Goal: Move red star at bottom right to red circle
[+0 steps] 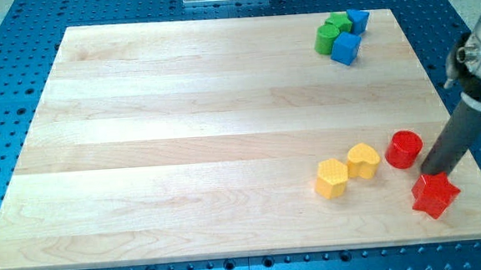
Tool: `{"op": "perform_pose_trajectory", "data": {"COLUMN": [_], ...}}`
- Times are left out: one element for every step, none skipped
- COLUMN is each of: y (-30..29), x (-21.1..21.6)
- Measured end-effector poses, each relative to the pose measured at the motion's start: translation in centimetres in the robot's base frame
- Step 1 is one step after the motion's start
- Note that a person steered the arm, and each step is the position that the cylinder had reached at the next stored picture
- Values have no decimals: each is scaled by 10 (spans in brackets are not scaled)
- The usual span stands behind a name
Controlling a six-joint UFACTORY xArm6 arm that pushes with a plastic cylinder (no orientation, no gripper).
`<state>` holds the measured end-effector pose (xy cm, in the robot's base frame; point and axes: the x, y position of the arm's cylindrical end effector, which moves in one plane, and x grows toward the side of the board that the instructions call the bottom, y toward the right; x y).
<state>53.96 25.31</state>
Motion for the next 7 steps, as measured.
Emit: {"op": "perform_pose_trajectory", "data": {"y": [-7, -33, -48, 10, 37, 29, 2], "x": [-10, -13, -13, -13, 46, 78, 78]}}
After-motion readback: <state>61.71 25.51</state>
